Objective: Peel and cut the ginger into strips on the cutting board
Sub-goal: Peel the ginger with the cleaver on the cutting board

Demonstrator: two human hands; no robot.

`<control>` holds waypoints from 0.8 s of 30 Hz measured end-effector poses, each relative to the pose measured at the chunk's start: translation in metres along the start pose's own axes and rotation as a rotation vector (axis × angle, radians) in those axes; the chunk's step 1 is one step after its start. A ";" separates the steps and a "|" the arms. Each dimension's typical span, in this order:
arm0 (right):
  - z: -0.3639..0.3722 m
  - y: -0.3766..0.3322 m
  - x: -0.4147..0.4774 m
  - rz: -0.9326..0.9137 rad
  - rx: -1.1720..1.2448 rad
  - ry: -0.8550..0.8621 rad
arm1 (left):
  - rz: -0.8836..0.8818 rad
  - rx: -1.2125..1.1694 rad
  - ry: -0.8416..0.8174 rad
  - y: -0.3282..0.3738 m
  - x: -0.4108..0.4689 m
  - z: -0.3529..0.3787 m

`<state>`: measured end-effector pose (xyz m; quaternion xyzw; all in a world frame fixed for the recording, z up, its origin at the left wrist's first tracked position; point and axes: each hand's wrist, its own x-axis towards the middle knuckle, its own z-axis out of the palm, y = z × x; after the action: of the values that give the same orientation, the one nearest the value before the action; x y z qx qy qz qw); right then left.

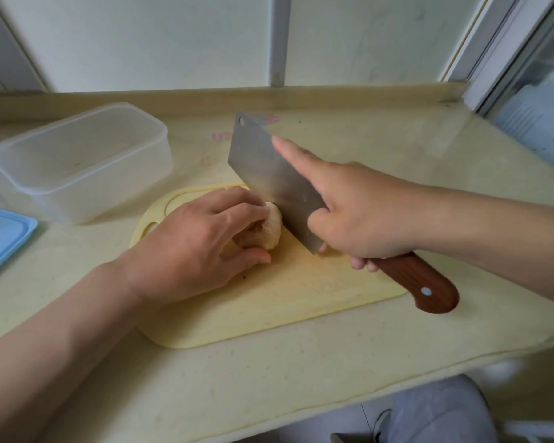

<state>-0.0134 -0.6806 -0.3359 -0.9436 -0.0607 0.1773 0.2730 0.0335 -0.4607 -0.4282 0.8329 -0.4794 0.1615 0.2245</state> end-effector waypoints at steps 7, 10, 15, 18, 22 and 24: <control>0.002 -0.007 0.002 0.006 -0.079 -0.024 | 0.010 0.037 0.013 0.003 -0.001 0.000; 0.002 -0.009 0.006 0.000 -0.112 -0.028 | -0.005 0.041 0.013 0.004 0.000 -0.001; 0.010 -0.016 0.005 -0.014 -0.184 -0.016 | 0.040 0.061 0.016 0.007 -0.002 -0.001; 0.013 -0.019 0.004 -0.031 -0.198 0.004 | 0.015 0.057 0.029 0.008 -0.004 -0.001; 0.016 -0.008 -0.006 -0.031 -0.063 0.073 | 0.031 0.042 0.022 0.006 -0.003 0.000; 0.023 0.004 -0.012 -0.068 0.038 0.165 | 0.025 0.021 0.022 0.006 -0.003 -0.001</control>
<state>-0.0328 -0.6756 -0.3527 -0.9470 -0.0668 0.0906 0.3007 0.0267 -0.4609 -0.4279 0.8273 -0.4856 0.1784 0.2189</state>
